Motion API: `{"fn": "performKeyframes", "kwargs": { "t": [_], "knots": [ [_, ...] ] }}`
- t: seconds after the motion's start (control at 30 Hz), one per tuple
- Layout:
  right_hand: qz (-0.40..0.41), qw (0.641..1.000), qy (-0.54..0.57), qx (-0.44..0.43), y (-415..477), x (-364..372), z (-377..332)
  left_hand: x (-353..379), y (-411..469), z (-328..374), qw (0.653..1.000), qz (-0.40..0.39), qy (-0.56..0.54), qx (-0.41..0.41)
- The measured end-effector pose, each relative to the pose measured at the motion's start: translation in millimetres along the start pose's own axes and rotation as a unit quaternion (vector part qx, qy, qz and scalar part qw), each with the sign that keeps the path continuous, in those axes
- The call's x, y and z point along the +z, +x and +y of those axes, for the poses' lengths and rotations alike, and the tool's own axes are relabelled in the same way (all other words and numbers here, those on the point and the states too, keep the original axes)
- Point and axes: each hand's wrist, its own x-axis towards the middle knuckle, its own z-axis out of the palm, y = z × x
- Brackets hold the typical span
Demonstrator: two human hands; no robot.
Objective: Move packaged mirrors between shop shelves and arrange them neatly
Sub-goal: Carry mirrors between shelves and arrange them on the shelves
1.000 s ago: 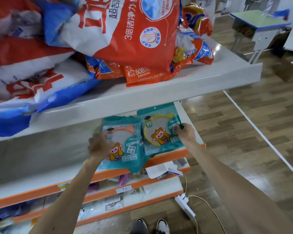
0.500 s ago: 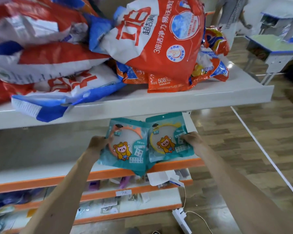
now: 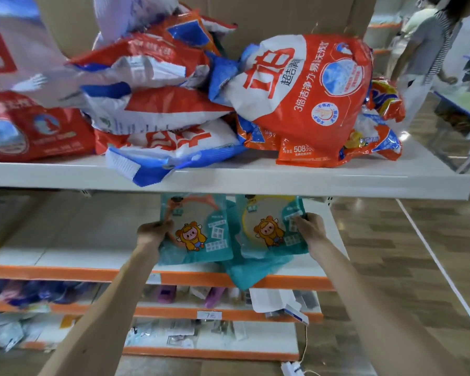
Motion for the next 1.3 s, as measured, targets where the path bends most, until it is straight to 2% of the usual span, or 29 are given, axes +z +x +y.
{"fn": "performKeyframes", "kwargs": {
  "t": [0.07,0.3,0.43,0.63,0.73,0.97,1.3],
  "knots": [
    [-0.013,1.000,-0.001,-0.001,-5,15,-3,-17,-4,-4,1.000,0.018,-0.005,0.008],
    [-0.081,0.996,-0.029,-0.025,-33,97,-15,-111,-13,-22,0.997,0.068,-0.026,-0.041],
    [-0.116,0.989,-0.075,-0.059,-65,163,-26,-180,-30,-34,0.989,0.138,-0.042,-0.021],
    [-0.196,0.975,-0.075,-0.079,-149,270,-32,-318,-64,-66,0.972,0.223,-0.077,-0.021],
    [-0.241,0.964,-0.075,-0.082,-204,318,-35,-387,-88,-81,0.957,0.255,-0.136,-0.024],
    [-0.351,0.926,-0.080,-0.112,-333,431,-44,-535,-153,-117,0.925,0.316,-0.209,-0.017],
    [-0.447,0.876,-0.108,-0.147,-466,558,-59,-671,-190,-154,0.876,0.404,-0.265,-0.006]
  ]
}}
